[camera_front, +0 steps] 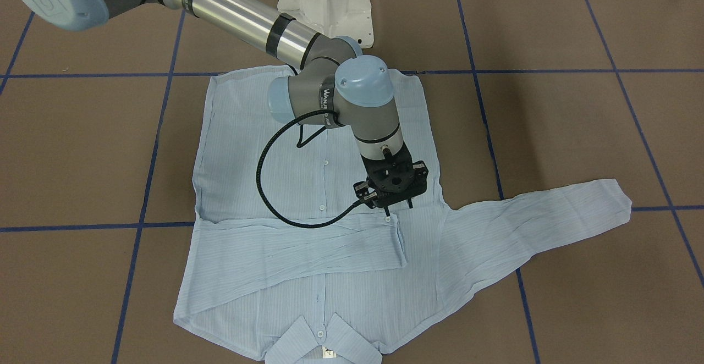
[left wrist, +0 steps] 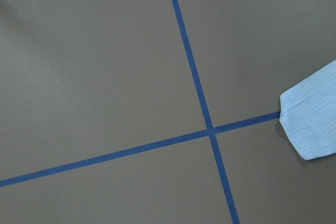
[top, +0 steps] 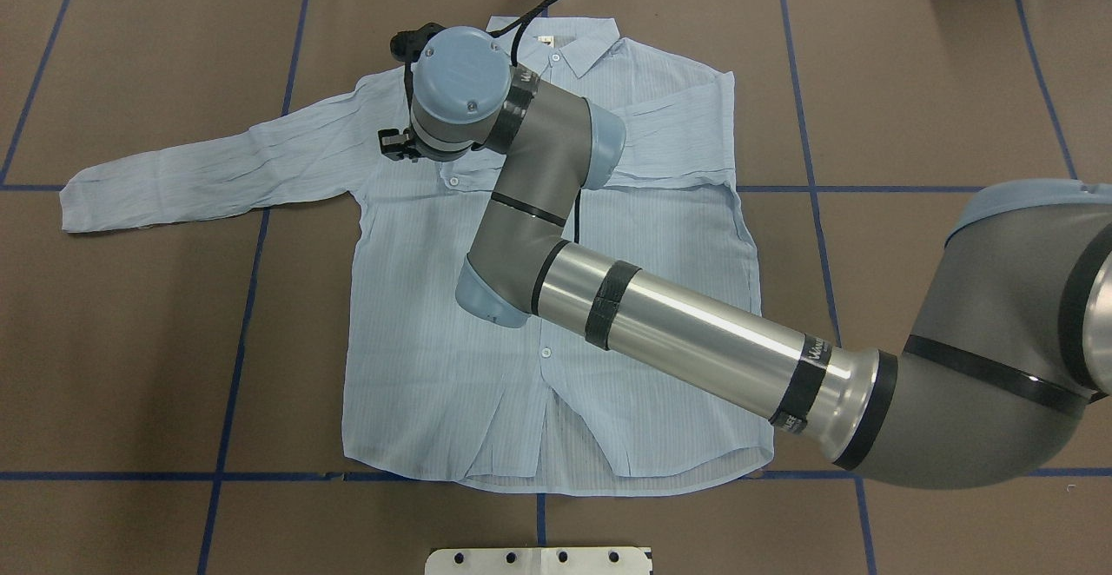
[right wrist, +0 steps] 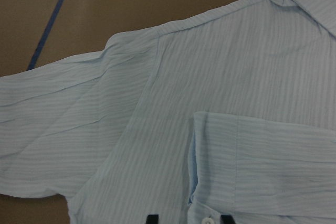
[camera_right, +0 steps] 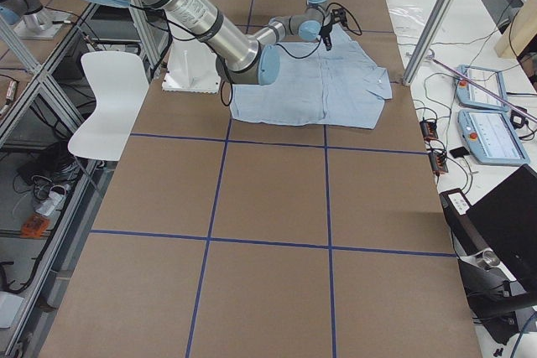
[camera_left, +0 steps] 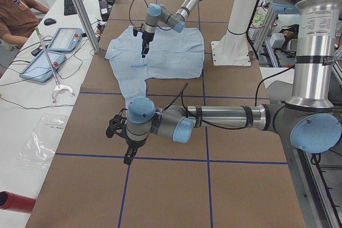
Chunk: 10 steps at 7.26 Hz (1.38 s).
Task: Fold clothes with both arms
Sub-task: 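Carry the sleeve across the shirt body toward the other sleeve, then release the sleeve on the shirt and raise the right gripper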
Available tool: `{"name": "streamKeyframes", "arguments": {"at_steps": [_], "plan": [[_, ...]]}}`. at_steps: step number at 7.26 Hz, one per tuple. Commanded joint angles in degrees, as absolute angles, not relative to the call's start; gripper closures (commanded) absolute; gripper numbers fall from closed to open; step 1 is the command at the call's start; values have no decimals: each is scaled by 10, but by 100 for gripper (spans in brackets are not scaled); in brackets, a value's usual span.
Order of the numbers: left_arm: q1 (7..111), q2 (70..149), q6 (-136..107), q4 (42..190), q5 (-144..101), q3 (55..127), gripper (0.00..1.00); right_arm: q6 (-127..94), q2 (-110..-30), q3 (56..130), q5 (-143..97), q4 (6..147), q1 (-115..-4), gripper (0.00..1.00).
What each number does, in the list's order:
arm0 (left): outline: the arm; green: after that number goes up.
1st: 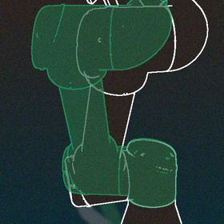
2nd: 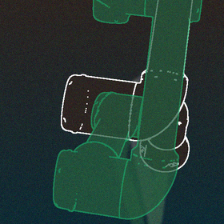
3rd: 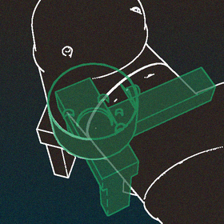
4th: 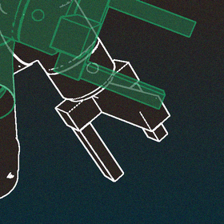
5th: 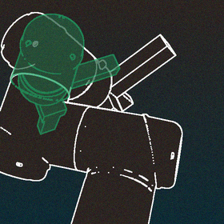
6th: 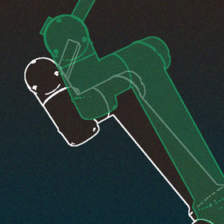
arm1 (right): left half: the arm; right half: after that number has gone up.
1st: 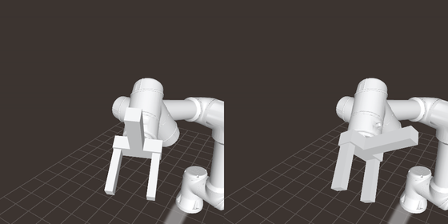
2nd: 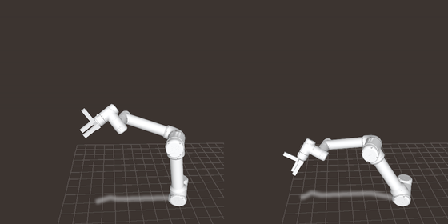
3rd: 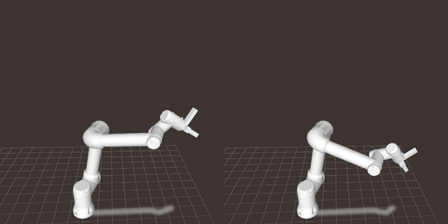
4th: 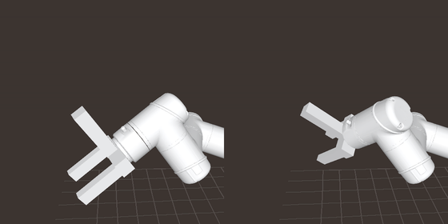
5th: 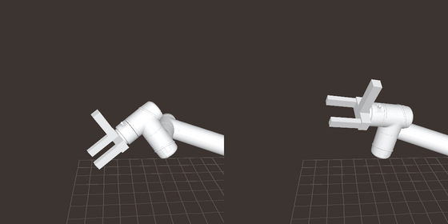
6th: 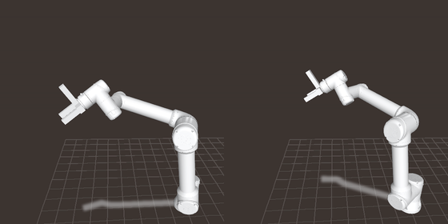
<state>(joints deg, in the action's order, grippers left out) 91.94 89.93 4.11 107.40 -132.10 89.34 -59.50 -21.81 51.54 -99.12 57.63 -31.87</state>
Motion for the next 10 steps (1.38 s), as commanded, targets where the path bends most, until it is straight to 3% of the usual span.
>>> {"name": "streamKeyframes", "arguments": {"at_steps": [1, 3, 5, 8, 10], "plan": [[918, 903, 25, 1075, -1321, 889, 1, -599, -211, 519, -982, 578, -312, 0], [890, 899, -116, 1164, -1318, 885, 1, -603, -236, 593, -990, 664, -318, 0], [820, 889, -244, 1268, -1316, 857, 1, -595, -336, 754, -1067, 790, -364, 0], [717, 869, -385, 1391, -1234, 846, 0, -560, -458, 904, -1107, 888, -427, 0], [703, 902, -389, 1465, -1223, 777, 1, -474, -519, 992, -1135, 955, -468, 0]]}}
